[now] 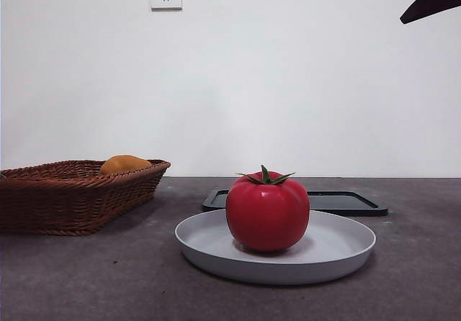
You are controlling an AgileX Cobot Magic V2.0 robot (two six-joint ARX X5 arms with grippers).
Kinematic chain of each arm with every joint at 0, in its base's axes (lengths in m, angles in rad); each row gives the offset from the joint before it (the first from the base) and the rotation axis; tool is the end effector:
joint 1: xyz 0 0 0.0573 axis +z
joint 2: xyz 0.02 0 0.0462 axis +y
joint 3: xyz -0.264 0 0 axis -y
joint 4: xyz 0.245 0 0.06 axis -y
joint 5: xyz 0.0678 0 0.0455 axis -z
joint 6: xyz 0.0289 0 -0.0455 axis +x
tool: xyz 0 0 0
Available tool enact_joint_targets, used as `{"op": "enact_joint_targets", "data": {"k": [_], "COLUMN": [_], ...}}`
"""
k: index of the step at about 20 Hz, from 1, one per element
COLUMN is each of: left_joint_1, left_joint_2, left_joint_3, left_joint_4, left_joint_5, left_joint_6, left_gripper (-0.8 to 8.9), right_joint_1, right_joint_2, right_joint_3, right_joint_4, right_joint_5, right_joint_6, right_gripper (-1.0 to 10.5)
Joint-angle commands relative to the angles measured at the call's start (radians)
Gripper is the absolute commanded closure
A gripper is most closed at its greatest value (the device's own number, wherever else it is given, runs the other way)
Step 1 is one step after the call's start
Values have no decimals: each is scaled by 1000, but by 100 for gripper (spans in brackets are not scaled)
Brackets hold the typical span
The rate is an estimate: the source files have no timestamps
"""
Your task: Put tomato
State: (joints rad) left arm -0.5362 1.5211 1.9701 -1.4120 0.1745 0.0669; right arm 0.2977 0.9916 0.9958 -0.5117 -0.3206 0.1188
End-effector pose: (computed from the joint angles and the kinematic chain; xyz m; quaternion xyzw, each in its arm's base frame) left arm 0.2180 -0.1354 0.4486 0.1110 0.4450 -0.3234 0.8277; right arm 0.1918 0.0684 0.3392 0.0576 0.2681 0.2791 0.9203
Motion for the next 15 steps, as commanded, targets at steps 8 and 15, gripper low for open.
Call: {"op": "enact_joint_targets", "data": {"k": [8,15], "left_joint_1": [-1,-1], "left_joint_2": [-729,-1106], "left_joint_3": [-800,-1168], "left_joint_4": [512,562], "left_joint_5": [-121,-283], "left_joint_6": [-100,-267], "left_gripper": [30,30], "right_joint_1": [4,4], "right_joint_2": [7,7], "right_joint_3": [19,19], "right_joint_4": [8,8], "right_joint_5": [-1,-1], "right_joint_6": [-7,-6], "right_gripper": [325,325]}}
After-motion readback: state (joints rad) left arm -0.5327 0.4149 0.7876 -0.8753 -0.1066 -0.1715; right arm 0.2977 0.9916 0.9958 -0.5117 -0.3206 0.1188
